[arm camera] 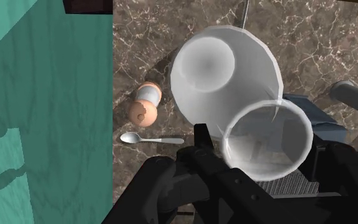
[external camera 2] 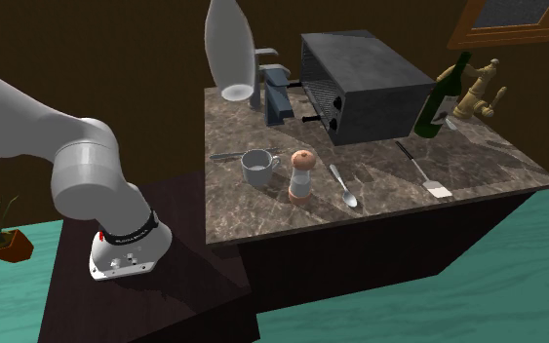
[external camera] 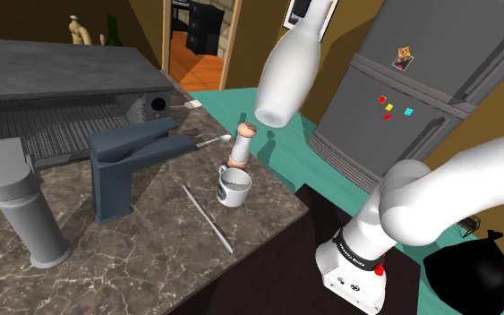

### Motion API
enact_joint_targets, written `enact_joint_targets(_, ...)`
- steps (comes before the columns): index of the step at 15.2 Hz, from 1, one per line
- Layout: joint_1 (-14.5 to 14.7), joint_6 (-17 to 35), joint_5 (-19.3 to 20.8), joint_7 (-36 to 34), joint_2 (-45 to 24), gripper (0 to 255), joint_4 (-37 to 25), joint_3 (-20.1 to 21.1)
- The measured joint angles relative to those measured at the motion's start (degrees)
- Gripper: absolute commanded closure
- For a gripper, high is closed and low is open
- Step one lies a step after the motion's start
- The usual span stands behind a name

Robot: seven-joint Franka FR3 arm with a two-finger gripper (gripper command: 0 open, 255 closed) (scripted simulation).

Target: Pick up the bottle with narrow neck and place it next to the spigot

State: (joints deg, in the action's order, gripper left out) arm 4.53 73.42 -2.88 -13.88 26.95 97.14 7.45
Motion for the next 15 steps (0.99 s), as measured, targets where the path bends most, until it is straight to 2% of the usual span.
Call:
enact_joint_targets(10,2.93,0.77,-1.64,-15.47,-9.56,255,-9.3,12.1)
enact_joint_targets(15,5.0,0.15,0.71,-23.9,-18.04,255,-18.08,18.68)
